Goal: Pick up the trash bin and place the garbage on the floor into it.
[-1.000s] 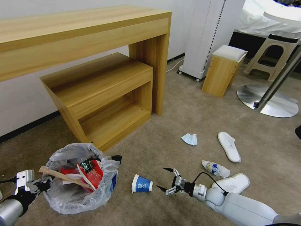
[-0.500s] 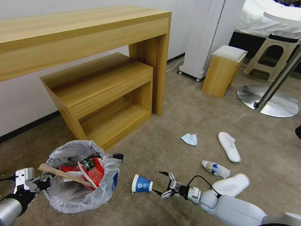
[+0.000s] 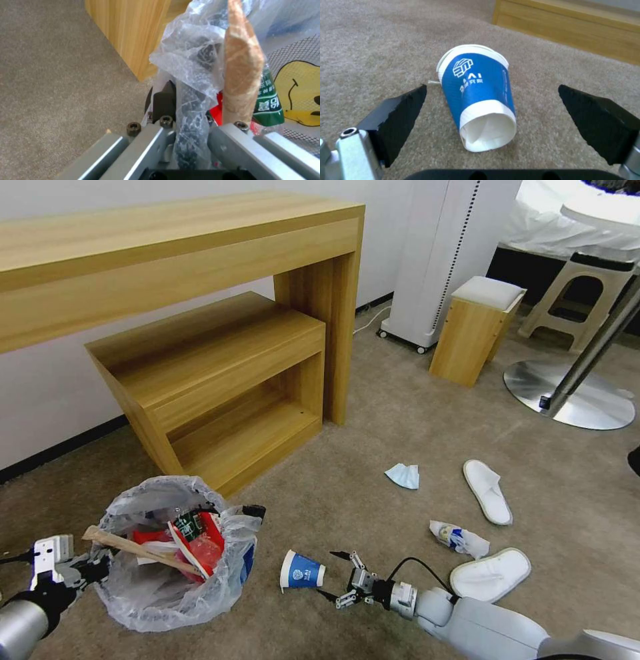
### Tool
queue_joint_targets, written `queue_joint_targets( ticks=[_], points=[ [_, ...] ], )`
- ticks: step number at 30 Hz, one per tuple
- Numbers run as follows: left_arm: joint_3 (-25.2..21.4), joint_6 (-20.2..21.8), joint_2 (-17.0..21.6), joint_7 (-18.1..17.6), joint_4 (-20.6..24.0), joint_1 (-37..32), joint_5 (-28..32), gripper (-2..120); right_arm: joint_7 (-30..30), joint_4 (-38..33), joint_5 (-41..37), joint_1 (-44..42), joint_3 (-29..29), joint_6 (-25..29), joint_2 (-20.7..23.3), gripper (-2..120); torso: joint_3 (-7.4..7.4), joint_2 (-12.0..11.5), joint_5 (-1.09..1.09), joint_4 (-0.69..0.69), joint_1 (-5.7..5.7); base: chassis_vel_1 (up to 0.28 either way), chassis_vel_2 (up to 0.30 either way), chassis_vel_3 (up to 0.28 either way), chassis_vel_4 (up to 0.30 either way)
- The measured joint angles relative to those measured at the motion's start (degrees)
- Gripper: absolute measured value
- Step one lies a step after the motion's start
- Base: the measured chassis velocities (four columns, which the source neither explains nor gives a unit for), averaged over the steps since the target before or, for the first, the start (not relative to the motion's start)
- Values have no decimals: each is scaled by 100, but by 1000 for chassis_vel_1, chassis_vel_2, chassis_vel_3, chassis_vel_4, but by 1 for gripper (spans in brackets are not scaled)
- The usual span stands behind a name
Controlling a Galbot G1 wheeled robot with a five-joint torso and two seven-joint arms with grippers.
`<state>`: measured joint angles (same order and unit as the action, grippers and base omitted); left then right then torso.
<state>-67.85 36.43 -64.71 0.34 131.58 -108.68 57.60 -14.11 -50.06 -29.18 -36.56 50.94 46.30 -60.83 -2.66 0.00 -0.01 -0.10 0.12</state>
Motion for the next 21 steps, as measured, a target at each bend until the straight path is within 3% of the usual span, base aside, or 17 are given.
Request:
queue_joint_targets(
  ticks=[13, 17, 21],
  points=[
    [-12, -40, -21, 13, 71, -55, -15, 0, 11, 284, 55, 2, 14, 0, -335, 98, 0, 0, 1, 0, 0, 0, 0, 0, 0],
    [-12, -54, -20, 15, 83, -65, -17, 0, 12, 353, 70, -3, 15, 1, -387, 88, 0, 0, 1, 0, 0, 0, 0, 0, 0],
    [8, -73, -20, 17, 101, -69, -19, 0, 13, 398, 74, -9, 11, 4, -407, 69, 0, 0, 0, 0, 0, 0, 0, 0, 0]
  ],
)
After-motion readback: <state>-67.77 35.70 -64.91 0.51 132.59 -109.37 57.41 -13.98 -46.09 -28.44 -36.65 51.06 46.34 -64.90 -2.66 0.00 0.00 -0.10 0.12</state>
